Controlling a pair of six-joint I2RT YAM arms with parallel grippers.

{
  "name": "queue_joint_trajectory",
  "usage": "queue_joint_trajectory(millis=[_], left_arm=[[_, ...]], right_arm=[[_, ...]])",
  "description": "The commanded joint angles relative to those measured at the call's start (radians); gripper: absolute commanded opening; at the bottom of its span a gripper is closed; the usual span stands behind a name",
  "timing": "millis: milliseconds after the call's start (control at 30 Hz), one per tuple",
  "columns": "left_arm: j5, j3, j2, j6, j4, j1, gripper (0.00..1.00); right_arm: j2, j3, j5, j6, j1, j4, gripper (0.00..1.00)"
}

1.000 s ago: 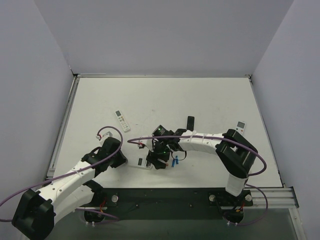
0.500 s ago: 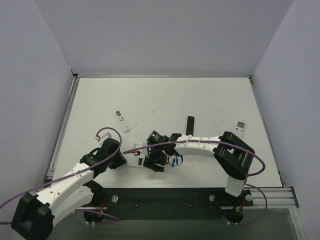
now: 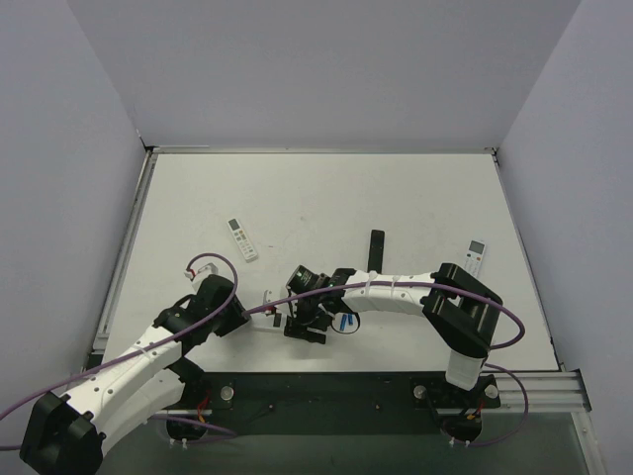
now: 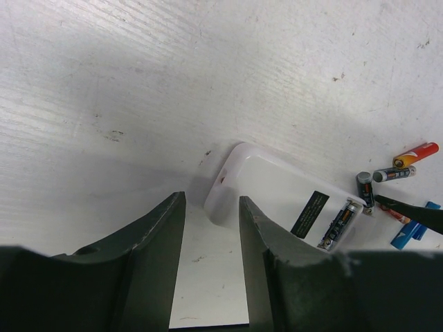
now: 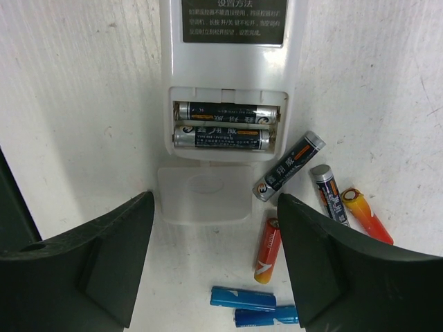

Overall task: Load the batteries into the remote control
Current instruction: Pick up the battery cover at the center of the board.

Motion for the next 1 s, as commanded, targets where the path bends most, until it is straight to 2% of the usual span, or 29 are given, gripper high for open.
queue_joint_trajectory(millis=[0, 167, 233, 367, 567, 633, 967], left_arm=[[-0.018, 0.049, -0.011, -0.001, -0.011, 0.002, 0.48], [-0.015, 0.046, -0.014, 0.0, -0.012, 0.006, 0.48], [-0.012, 0.044, -0.016, 0.002, -0.012, 0.006, 0.49], [-0.004, 0.04, -0.02, 0.006, -0.003, 0.011, 0.49], [0.014, 0.034, -0.02, 0.02, 0.027, 0.013, 0.49], [0.019, 0.031, -0.016, 0.023, 0.029, 0.013, 0.49], [0.033, 0.02, -0.006, 0.029, 0.052, 0.014, 0.49]], right_arm=[[0.02, 0.001, 0.033, -0.004, 0.009, -0.117, 0.67], [0.033, 0.007, 0.052, -0.005, 0.009, -0.125, 0.64], [0.036, 0.01, 0.053, -0.005, 0.009, -0.13, 0.59], [0.011, 0.021, 0.033, -0.001, 0.009, -0.134, 0.41], [-0.029, 0.061, 0.023, -0.004, 0.0, -0.147, 0.25], [-0.036, 0.076, 0.023, -0.008, 0.0, -0.159, 0.22], [-0.053, 0.181, 0.01, -0.008, 0.005, -0.205, 0.22]])
